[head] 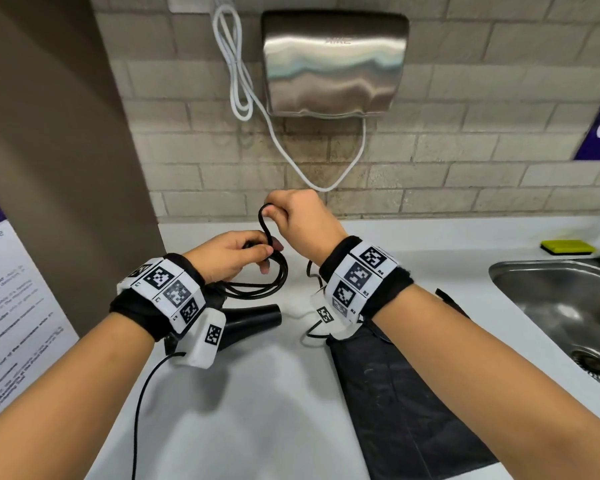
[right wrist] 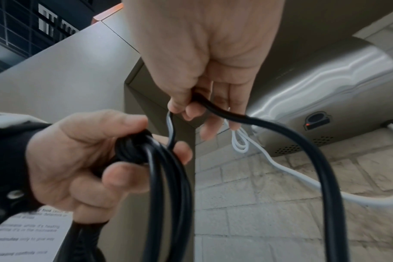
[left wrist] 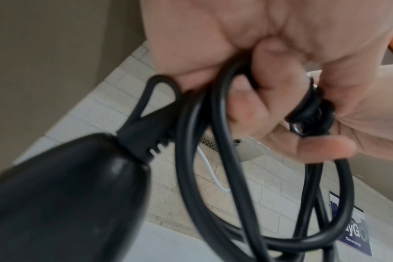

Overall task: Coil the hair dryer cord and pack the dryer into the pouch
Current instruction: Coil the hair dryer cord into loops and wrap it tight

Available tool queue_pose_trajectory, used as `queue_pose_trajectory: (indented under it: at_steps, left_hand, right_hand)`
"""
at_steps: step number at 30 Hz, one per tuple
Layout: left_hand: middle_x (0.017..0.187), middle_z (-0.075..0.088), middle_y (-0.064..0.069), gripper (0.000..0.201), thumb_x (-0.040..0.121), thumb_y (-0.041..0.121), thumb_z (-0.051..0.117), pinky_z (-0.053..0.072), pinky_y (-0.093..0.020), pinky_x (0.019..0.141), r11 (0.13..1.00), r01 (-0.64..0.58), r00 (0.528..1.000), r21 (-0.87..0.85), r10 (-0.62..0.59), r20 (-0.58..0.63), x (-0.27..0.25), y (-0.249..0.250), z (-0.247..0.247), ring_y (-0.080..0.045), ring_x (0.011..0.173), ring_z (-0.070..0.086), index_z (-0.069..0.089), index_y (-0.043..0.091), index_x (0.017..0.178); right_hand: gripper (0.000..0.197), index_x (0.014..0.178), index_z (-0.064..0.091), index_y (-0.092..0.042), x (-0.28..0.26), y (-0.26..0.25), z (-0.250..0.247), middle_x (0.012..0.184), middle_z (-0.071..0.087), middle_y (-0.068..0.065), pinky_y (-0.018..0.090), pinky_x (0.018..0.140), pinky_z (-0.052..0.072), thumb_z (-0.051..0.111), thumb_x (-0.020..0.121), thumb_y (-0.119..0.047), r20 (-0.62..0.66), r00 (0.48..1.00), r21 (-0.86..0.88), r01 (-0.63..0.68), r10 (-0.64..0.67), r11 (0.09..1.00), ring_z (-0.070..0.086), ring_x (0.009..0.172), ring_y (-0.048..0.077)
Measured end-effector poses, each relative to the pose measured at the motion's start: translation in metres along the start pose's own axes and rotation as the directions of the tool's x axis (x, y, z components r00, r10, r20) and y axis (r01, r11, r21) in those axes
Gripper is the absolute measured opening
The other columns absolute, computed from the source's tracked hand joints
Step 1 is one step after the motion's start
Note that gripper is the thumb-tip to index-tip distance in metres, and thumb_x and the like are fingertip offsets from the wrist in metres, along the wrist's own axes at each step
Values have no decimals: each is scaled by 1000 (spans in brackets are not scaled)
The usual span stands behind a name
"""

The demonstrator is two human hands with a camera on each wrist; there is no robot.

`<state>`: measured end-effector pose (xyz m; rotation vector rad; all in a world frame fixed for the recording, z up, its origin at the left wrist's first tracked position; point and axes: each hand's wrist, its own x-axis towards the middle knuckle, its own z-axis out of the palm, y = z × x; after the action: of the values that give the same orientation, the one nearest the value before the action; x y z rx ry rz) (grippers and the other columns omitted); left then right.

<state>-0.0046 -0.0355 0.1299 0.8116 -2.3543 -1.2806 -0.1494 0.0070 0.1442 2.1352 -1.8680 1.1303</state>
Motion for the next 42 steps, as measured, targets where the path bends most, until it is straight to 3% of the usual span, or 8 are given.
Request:
queue_pose_trajectory:
  at_steps: [5, 9, 14, 19, 24, 32, 38, 42]
  left_hand:
    - [75, 62, -5, 22, 96, 2, 40, 28, -4, 36, 998, -40, 998, -52, 38, -40, -2, 2, 6, 5, 30, 41, 51, -1, 114]
    - [69, 68, 5, 16, 94, 2, 45, 40, -6, 68, 985, -120, 985, -128, 101, -143, 2, -6, 6, 11, 56, 58, 57, 11, 100]
    - [57, 66, 11, 18, 96, 12, 45, 19, -9, 32, 966, -123, 937, -225, 39, -347, 0, -11, -3, -1, 26, 28, 57, 24, 93]
    - [57, 63, 11, 18, 98, 20, 41, 15, -13, 33, 941, -89, 916, -328, -52, -397, 1, -14, -11, -1, 29, 19, 56, 27, 92]
    - [74, 53, -1, 21, 99, 22, 38, 16, -11, 33, 928, -66, 920, -367, -86, -383, 5, -11, -5, 0, 28, 18, 55, 24, 87]
    - [74, 55, -2, 19, 97, 24, 44, 16, -13, 32, 944, -51, 918, -326, -85, -388, 8, -6, 6, -3, 25, 21, 55, 22, 82]
    - [67, 51, -6, 12, 92, 9, 51, 25, -2, 33, 968, -94, 894, -233, -21, -448, 12, -1, 17, 2, 28, 41, 56, 12, 82]
    - [64, 53, -3, 19, 91, 12, 54, 29, -5, 40, 978, -91, 883, -185, -7, -470, 21, -7, 18, 3, 36, 45, 57, 19, 73]
  right_hand:
    - [18, 92, 64, -5, -2, -5, -1, 78, 63, 10, 38, 69, 51, 48, 93, -14, -19, 998, 118, -58, 61, 991, 60, 69, 26]
    - [17, 88, 64, 0, -2, -11, -4, 64, 54, 1, 34, 65, 48, 50, 91, -9, -87, 993, 232, -57, 79, 971, 54, 62, 20]
    - [17, 83, 62, 1, -14, -8, 1, 63, 50, 0, 16, 58, 34, 49, 90, -6, -146, 988, 321, -5, 54, 947, 44, 59, 10]
    - [25, 71, 47, -21, -43, -8, 30, 54, 38, -10, 16, 50, 29, 47, 94, -14, -103, 990, 438, -42, 96, 898, 36, 48, 4]
    - [15, 82, 47, -14, -59, -8, 68, 52, 34, -11, 20, 49, 28, 42, 96, -12, -86, 991, 395, -62, 104, 917, 34, 46, 5]
    - [12, 84, 46, -13, -66, 0, 82, 51, 30, -13, 23, 48, 24, 42, 94, -9, -108, 991, 387, -33, 80, 922, 30, 46, 6]
    - [11, 86, 52, -3, -69, 9, 75, 57, 35, -12, 19, 51, 28, 45, 94, -7, -17, 996, 356, -77, 89, 931, 35, 52, 10]
    - [17, 88, 62, -6, -71, 17, 58, 77, 58, 7, 28, 69, 38, 49, 93, -15, 75, 994, 261, -92, 75, 961, 50, 74, 20]
